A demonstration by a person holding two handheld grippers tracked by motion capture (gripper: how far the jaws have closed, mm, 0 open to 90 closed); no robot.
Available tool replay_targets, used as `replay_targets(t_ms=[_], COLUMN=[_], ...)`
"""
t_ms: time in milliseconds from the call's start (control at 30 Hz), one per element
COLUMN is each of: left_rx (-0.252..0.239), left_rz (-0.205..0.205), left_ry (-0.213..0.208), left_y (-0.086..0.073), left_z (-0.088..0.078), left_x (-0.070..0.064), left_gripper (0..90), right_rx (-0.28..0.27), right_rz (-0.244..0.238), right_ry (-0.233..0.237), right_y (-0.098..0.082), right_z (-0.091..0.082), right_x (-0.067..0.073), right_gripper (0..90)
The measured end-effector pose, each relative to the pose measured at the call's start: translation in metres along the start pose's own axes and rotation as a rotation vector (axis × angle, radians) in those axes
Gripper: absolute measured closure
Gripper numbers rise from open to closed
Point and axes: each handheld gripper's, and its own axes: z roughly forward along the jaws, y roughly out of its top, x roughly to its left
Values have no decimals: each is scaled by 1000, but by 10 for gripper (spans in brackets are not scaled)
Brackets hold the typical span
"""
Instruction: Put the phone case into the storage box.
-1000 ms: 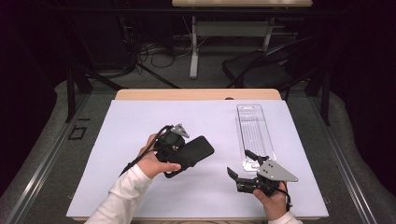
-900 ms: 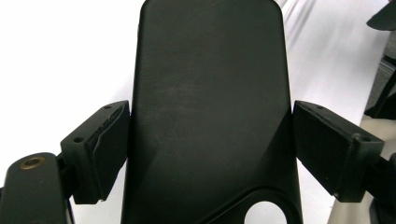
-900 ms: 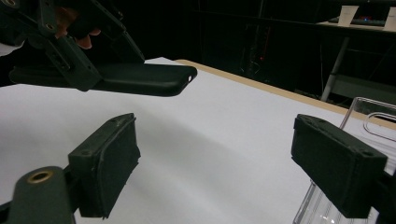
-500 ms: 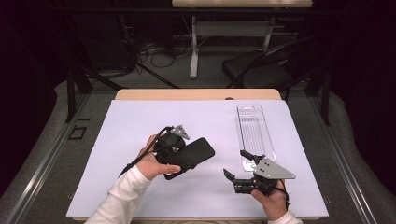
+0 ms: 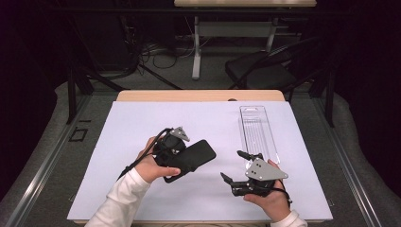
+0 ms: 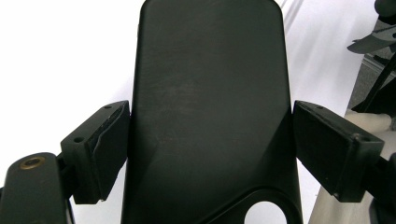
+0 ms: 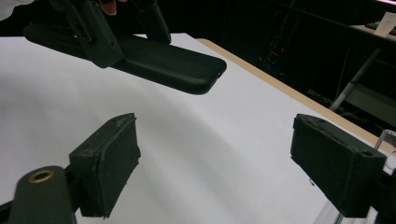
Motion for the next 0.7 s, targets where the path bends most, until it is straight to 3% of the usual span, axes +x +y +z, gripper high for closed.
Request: replay_targets(t_ms=[167,200,233,400,633,667,700], left_rx=[6,6,9,12,20,20,24], left_rz=[0,0,-2,-3,-8,-8,-6], left_ry=[0,0,2,3,11,11,17], left_y=[-1,-1,-1,-1,-2,-2,-3], left_z=[0,0,0,1,2,2,2], left_x=[0,0,1,0,3,3,4], left_gripper=[147,147,147,147,148,148,148], right_rx=[29,29,50,108,150,150,158], right_rz=[-89,-89,-129,-223,-372,-372,-441], right_ry=[-8,-8,-11,16,21,21,19], right_y=[7,7,8,11,16,16,16], right_z=[0,0,1,3,8,8,11], right_x=[1,1,2,4,9,9,11], right_gripper=[143,143,144,144,145,145,145])
